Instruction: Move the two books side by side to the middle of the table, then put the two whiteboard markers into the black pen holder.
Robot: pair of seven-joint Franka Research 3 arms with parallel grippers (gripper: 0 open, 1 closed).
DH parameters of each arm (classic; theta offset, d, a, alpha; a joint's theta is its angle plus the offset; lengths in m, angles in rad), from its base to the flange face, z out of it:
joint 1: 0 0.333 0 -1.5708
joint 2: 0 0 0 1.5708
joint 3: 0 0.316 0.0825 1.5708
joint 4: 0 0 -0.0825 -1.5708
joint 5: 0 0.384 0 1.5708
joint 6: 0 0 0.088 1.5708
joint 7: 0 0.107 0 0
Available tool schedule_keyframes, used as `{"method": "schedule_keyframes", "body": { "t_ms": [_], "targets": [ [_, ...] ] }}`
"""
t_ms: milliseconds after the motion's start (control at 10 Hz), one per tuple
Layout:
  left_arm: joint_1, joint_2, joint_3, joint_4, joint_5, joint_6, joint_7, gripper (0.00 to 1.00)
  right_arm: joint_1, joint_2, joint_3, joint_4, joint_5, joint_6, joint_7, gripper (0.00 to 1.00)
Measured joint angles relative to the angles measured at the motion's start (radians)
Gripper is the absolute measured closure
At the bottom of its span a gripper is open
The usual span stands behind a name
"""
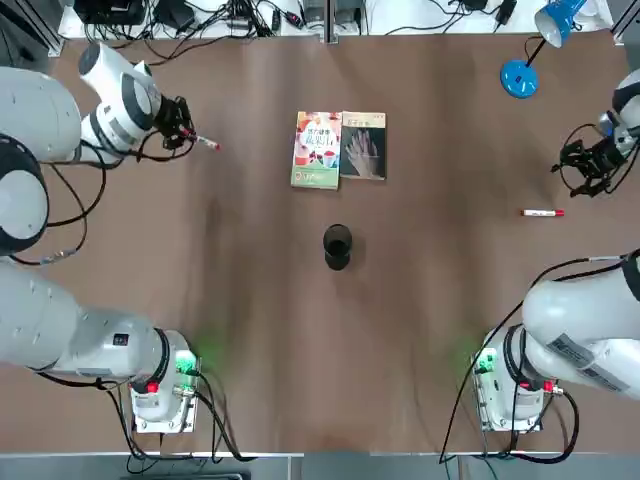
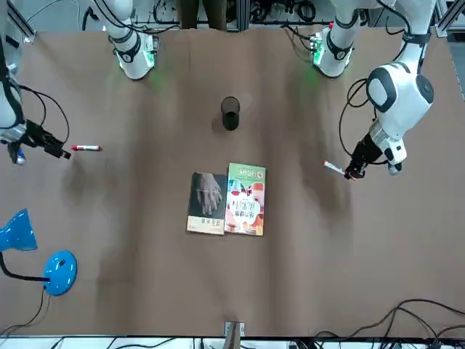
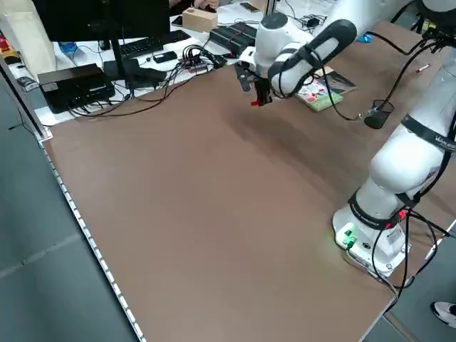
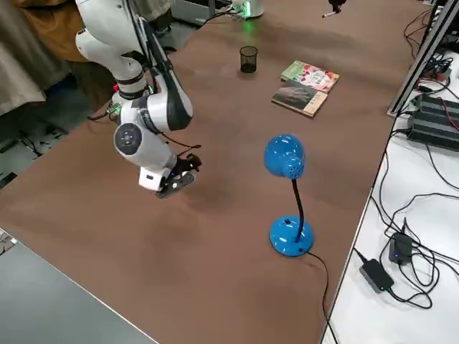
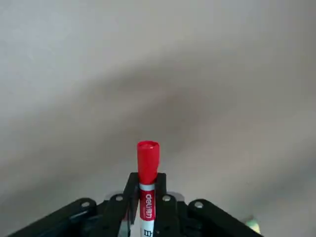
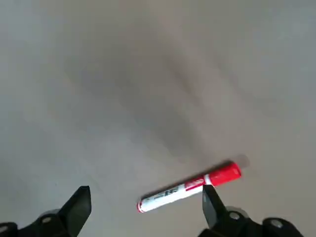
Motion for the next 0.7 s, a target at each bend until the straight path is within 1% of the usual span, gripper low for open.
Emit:
{"method": "schedule_keyframes", "body": {
  "t_ms": [100, 200, 300, 400, 600, 700],
  "targets": [
    [0.000, 0.000, -0.006, 0.046, 0.036, -0.067, -0.023, 0.83, 0.008, 0.001, 0.000, -0.001, -0.001, 0.000, -0.028, 0.00],
    [0.001, 0.001, -0.021, 0.097, 0.117, -0.145, -0.106, 0.83, 0.008, 0.001, -0.002, -0.002, -0.002, -0.006, -0.102, 0.00],
    [0.001, 0.005, -0.053, 0.156, 0.220, -0.214, -0.237, 0.83, 0.007, 0.001, -0.005, -0.002, -0.007, -0.019, -0.221, 0.00],
    [0.001, 0.010, -0.103, 0.204, 0.295, -0.250, -0.363, 0.83, 0.006, 0.001, -0.009, -0.002, -0.015, -0.036, -0.361, 0.00],
    [-0.005, 0.021, -0.212, 0.255, 0.390, -0.258, -0.557, 0.83, 0.006, 0.000, -0.013, -0.001, -0.040, -0.073, -0.577, 0.00],
    [-0.006, 0.023, -0.261, 0.277, 0.433, -0.271, -0.631, 0.83, 0.006, -0.002, -0.013, 0.001, -0.059, -0.110, -0.675, 0.00]
  ]
}}
